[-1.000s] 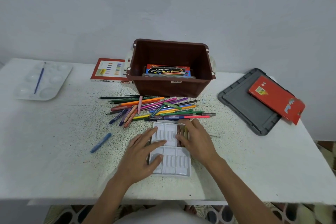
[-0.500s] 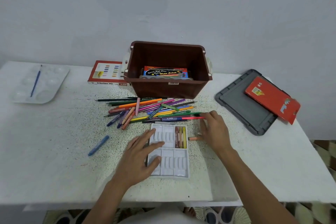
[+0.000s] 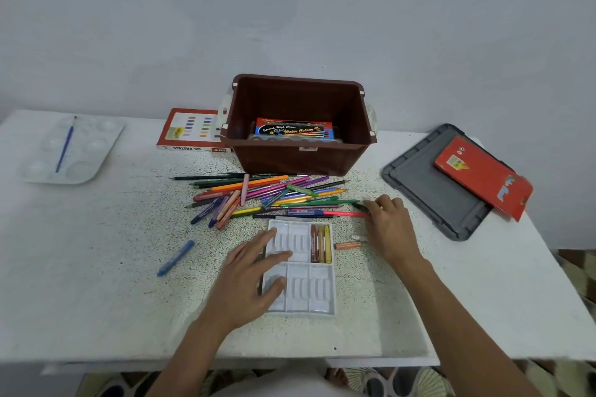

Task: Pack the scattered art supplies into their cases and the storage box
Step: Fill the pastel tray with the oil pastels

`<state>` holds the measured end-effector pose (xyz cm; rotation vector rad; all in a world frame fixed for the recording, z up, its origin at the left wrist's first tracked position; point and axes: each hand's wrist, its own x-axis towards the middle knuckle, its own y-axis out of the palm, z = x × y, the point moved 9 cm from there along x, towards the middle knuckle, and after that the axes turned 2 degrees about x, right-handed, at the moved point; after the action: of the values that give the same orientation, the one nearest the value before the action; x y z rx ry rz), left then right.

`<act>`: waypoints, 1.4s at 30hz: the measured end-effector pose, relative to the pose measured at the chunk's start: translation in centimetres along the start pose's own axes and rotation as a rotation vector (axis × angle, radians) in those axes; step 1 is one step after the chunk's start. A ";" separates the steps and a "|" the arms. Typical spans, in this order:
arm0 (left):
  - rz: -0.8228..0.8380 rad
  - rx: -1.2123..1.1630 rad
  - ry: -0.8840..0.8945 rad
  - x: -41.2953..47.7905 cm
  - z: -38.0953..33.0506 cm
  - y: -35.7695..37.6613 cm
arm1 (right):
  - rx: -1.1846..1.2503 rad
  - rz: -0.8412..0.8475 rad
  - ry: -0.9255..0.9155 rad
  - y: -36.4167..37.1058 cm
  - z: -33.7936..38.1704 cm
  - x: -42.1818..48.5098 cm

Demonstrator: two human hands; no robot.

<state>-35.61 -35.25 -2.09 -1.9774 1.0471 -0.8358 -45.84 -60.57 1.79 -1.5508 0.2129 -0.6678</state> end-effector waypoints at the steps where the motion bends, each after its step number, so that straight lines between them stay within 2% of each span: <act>1: 0.003 -0.001 0.000 0.0 0.0 0.0 | -0.008 0.008 0.006 0.1 -0.1 0.0; 6: 0.004 -0.002 -0.002 -0.1 0.0 0.0 | 0.130 0.034 0.118 -0.7 -0.9 -0.1; 9: 0.010 -0.001 -0.008 0.0 0.0 -0.1 | 0.419 0.014 0.192 -2.2 0.3 -0.6; 12: 0.013 0.001 -0.010 -0.1 0.1 0.0 | 0.793 0.119 0.255 -2.7 2.9 -1.5; 15: 0.010 0.004 -0.004 0.0 0.0 0.0 | 0.929 0.218 0.281 -2.3 5.2 -2.3; 18: 0.007 0.013 0.000 -0.1 0.0 -0.1 | 0.959 0.267 0.304 -1.5 6.5 -2.8; 30: 0.016 0.028 -0.001 0.0 -0.1 0.0 | 0.833 0.260 0.120 -0.9 9.9 -3.1; 33: 0.021 0.035 -0.009 -0.1 0.0 0.1 | 0.715 0.220 0.065 -0.6 10.0 -2.7; 38: 0.026 0.043 -0.009 0.0 0.1 0.2 | 0.506 0.266 0.026 0.5 10.1 -2.7; 42: 0.029 0.037 -0.012 0.0 0.1 0.2 | 0.485 0.293 0.112 1.2 8.8 -2.2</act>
<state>-35.62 -35.28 -2.26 -1.9297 1.0434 -0.8215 -42.68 -52.08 0.37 -0.9946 0.3282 -0.5251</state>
